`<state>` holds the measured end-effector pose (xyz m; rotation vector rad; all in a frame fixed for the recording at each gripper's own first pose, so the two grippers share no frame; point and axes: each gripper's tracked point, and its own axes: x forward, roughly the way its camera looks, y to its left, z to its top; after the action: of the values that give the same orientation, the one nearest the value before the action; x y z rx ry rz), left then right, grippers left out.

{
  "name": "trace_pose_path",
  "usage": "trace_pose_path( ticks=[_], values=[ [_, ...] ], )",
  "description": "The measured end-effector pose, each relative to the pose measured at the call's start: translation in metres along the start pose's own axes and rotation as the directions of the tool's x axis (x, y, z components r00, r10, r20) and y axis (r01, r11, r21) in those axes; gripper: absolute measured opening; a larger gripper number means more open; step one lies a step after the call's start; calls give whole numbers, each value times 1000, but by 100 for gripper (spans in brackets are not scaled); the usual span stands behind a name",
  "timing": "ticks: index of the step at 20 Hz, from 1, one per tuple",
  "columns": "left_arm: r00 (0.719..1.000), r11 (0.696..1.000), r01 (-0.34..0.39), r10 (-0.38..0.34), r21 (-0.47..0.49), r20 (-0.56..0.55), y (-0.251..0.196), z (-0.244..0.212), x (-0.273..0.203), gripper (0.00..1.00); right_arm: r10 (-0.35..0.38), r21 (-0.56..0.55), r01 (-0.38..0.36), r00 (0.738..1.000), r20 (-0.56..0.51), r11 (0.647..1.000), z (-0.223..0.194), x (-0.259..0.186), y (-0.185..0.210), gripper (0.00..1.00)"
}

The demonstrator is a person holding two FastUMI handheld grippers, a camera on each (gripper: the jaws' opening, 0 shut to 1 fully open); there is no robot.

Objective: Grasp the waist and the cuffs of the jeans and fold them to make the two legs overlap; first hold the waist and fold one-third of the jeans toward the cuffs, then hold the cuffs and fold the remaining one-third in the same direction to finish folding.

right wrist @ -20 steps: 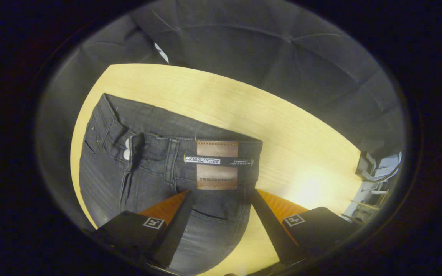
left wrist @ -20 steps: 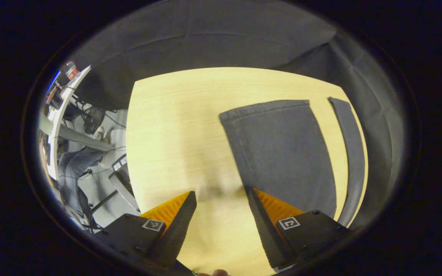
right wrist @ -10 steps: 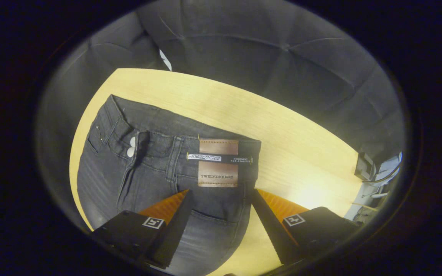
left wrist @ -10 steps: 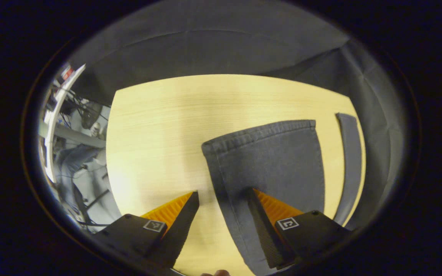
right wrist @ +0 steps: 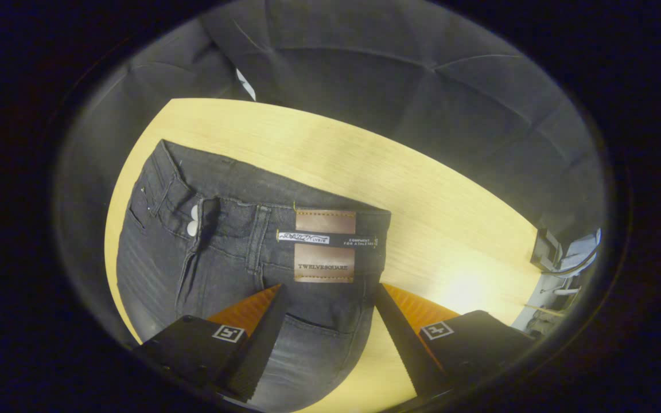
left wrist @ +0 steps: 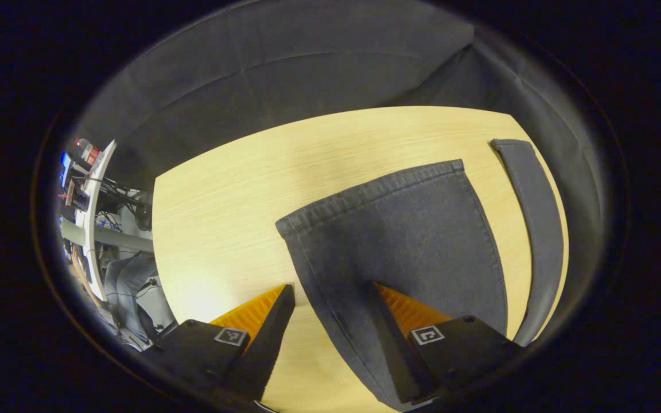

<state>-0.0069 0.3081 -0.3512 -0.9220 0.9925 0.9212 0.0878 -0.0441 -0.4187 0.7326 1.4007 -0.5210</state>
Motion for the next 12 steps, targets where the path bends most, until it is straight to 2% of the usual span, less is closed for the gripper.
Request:
trace_pose_path(
  ticks=[3, 4, 6, 7, 8, 9, 11, 12],
  values=[
    [1000, 999, 17, -17, 34, 7, -13, 0, 3, 65, 7, -15, -7, 1000, -15, 1000, 1, 0, -1, 90],
    [999, 999, 34, -35, 29, 25, -17, 2, 2, 55, 14, -20, -15, 1000, -11, 1000, 2, 0, 1, 88],
    [998, 999, 43, -43, -1, 50, -24, 0, 3, 24, 39, -21, -39, 999, 0, 999, 3, 2, 5, 68],
    [998, 999, 41, -41, -1, 57, -24, 0, 3, 18, 57, -26, -57, 998, -3, 998, 3, 2, 7, 57],
    [997, 999, 39, -38, -11, 74, -23, 2, 4, 18, 83, -22, -83, 997, -5, 996, 7, 2, 9, 45],
    [996, 1000, 23, -22, -11, 86, -21, 3, -1, 8, 109, -5, -109, 994, -5, 994, 5, 1, 11, 33],
    [995, 1000, 11, -10, -11, 98, -20, 3, 1, 8, 165, 47, -165, 986, -10, 985, 5, 1, 12, 17],
    [995, 1000, 7, -6, -11, 103, -20, 2, 0, 8, 193, 63, -192, 981, -14, 979, 6, 2, 12, 16]
  ],
)
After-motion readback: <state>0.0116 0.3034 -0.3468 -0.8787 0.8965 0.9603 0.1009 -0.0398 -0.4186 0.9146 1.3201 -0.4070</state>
